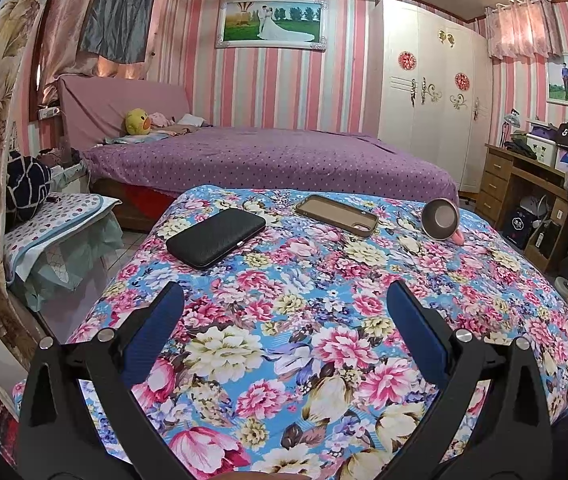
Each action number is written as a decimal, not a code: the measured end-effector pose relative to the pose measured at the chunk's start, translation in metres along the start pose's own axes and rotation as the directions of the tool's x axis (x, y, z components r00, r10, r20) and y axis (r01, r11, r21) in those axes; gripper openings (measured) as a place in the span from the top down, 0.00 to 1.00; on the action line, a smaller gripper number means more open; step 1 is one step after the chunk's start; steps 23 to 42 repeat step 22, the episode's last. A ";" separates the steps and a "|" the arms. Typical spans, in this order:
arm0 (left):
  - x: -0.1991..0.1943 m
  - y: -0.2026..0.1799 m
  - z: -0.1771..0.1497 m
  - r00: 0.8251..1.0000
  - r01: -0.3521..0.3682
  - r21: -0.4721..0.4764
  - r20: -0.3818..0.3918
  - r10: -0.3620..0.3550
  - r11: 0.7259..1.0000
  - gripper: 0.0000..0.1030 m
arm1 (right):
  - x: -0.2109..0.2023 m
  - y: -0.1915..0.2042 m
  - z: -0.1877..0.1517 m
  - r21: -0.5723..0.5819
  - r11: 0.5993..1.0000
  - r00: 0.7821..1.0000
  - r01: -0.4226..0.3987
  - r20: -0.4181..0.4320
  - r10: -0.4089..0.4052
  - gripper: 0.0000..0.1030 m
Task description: Collect trash
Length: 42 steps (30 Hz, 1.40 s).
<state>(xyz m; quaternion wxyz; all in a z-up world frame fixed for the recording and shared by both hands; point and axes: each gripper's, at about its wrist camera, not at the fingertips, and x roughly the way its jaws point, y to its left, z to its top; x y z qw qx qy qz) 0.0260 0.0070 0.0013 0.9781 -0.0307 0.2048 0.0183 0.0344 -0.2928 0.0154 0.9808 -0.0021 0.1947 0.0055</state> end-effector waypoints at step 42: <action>0.000 0.006 -0.001 1.000 -0.029 -0.028 -0.005 0.029 0.999 0.05 | 0.000 0.000 0.000 0.001 1.000 1.000 0.000 -0.002 0.000 0.06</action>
